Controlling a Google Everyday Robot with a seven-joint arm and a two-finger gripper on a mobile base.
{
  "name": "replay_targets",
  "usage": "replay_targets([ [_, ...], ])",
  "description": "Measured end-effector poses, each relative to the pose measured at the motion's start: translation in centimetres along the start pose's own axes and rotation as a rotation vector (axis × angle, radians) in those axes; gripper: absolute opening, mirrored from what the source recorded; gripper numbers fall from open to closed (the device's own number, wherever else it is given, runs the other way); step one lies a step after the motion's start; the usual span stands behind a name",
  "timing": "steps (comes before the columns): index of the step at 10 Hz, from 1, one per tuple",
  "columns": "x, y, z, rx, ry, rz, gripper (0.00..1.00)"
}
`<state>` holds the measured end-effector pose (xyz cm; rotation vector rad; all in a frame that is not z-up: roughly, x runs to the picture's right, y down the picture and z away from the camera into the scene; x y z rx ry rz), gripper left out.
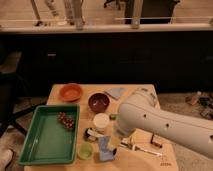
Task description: Place sponge in red bowl
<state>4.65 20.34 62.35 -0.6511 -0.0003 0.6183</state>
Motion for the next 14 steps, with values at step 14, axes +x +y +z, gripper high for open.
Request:
replay_targets([
  [14, -1.0, 2.6, 3.0, -0.046, -0.065, 0.262, 0.8],
])
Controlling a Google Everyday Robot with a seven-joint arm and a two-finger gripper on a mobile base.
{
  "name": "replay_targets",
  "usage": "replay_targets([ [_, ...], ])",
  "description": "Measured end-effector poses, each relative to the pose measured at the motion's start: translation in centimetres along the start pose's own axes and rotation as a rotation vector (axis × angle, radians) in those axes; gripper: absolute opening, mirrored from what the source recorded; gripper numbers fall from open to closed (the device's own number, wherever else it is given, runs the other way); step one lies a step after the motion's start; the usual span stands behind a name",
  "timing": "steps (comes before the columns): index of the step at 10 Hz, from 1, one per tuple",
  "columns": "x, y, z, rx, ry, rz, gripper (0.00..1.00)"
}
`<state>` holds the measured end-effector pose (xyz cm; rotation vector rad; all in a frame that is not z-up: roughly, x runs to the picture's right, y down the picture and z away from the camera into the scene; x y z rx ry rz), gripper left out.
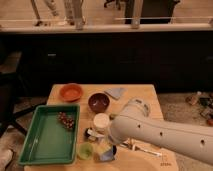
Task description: Place sponge in red bowl
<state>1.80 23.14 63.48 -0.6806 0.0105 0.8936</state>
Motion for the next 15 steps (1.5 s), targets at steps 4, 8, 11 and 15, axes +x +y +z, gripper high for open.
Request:
replay_targets([
  [4, 0.6, 1.4, 0.9, 0.029, 0.01, 0.036, 0.8],
  [8, 1.0, 3.4, 4.1, 0.005, 0.054, 0.023, 0.8],
  [11, 1.6, 3.6, 6.4, -0.027, 0.081, 0.043, 0.8],
  [15, 2.0, 2.8, 6.9, -0.031, 0.088, 0.07, 0.78],
])
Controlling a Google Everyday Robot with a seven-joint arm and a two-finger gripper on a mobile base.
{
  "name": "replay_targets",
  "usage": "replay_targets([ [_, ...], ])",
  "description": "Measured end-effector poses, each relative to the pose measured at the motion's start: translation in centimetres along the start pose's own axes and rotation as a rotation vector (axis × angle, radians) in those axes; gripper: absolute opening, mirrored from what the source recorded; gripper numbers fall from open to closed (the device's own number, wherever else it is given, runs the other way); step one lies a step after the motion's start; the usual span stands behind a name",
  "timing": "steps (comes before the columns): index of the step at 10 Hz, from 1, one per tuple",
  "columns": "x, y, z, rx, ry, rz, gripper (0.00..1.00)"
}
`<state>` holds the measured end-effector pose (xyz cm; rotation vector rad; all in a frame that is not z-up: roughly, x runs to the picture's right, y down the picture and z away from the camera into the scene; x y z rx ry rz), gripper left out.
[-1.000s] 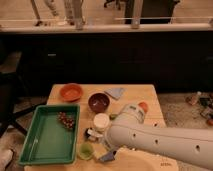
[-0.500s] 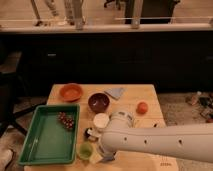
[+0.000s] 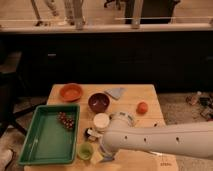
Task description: Place sponge in red bowl
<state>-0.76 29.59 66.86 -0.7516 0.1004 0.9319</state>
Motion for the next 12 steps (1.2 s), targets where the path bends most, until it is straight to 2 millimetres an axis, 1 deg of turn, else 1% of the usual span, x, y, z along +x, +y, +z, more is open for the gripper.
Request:
replay_targets([
  [1, 0.0, -0.2, 0.0, 0.001, -0.002, 0.004, 0.71],
  [2, 0.1, -0.4, -0.1, 0.003, -0.007, 0.008, 0.59],
  [4, 0.2, -0.6, -0.2, 0.003, -0.013, 0.008, 0.41],
  [7, 0.1, -0.6, -0.4, -0.001, -0.014, -0.013, 0.11],
  [8, 0.2, -0.7, -0.4, -0.001, -0.011, -0.02, 0.03],
  [9, 0.2, -0.7, -0.5, -0.002, -0.01, -0.027, 0.0],
  [12, 0.3, -1.2, -1.1, 0.001, -0.014, -0.04, 0.0],
])
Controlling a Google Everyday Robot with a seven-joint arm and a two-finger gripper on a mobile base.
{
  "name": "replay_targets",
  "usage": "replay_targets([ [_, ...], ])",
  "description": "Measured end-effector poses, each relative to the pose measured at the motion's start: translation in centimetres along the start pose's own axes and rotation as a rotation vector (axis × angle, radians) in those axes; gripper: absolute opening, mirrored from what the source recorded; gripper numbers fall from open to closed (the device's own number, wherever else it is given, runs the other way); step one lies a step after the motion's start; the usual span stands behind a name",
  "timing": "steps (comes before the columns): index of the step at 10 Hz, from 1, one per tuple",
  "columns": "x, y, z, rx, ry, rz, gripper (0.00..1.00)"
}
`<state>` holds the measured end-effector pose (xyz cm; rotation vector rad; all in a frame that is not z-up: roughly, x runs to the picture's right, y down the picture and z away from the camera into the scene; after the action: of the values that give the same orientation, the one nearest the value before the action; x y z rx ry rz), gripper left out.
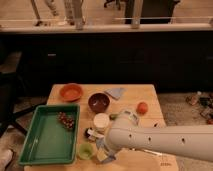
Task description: Place sponge in red bowl
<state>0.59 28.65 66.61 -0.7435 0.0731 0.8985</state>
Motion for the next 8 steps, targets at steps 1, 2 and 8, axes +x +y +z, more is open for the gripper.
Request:
replay_targets([
  [1, 0.0, -0.2, -0.3, 0.004, -0.004, -0.002, 0.0],
  [2, -0.1, -0.5, -0.7, 0.01, -0.008, -0.004, 0.0],
  [8, -1.6, -2.7, -3.3, 0.055, -0.049, -0.097, 0.0],
])
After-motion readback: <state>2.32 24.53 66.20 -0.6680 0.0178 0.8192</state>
